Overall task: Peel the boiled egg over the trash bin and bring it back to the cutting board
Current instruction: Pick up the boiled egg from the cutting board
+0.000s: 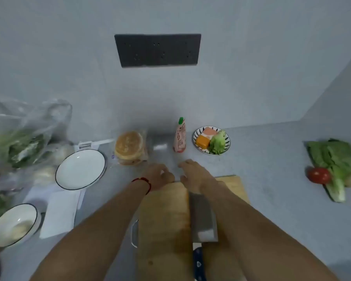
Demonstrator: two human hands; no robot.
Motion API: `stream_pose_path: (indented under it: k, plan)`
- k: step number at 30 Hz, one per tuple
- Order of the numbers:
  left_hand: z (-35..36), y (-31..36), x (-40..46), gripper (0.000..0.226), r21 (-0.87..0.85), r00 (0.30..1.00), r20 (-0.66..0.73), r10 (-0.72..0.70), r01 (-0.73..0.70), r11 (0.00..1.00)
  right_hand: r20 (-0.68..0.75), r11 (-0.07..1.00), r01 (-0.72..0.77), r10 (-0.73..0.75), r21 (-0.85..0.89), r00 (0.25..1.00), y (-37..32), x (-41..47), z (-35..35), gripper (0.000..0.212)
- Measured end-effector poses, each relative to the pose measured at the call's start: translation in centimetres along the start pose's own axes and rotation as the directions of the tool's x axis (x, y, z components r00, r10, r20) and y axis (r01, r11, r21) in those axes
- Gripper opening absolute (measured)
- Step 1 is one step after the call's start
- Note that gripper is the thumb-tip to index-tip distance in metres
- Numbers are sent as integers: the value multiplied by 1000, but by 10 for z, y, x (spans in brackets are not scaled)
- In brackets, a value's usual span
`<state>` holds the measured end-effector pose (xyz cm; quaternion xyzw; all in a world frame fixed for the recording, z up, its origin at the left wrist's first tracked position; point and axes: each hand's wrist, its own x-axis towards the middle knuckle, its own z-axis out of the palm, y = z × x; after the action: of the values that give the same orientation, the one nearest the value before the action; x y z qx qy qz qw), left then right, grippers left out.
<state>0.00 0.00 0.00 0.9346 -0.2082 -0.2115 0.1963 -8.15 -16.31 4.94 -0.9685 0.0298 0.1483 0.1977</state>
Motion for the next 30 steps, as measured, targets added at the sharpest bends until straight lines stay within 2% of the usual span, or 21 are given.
stream_pose_path:
  k: [5,10,14,17,19,23,28,30]
  plan:
    - [18,-9,16,33,-18,997,63,45,-44,999,72,994,-104,101,39,992,14,3,19,43]
    - [23,-14,29,40,-20,996,54,68,-67,998,56,985,-154,150,82,987,24,6,27,37]
    - [27,-12,31,36,-75,996,-1,90,-90,993,18,977,-163,162,135,987,21,8,36,36]
    - [29,-1,21,36,-187,989,-77,123,-135,973,-42,952,-178,194,250,980,20,7,39,43]
    - [31,10,11,36,-236,980,-127,152,-179,955,-106,908,-169,226,384,968,22,3,38,42]
    - [41,33,-15,38,-328,973,-188,137,-193,925,-216,811,-120,290,573,932,35,-15,40,25]
    - [57,65,-51,34,-396,975,-168,142,-199,896,-85,597,-111,291,794,953,64,-57,41,32]
    - [67,85,-66,35,-380,977,-147,153,-199,903,-63,550,-98,267,830,962,82,-81,41,33]
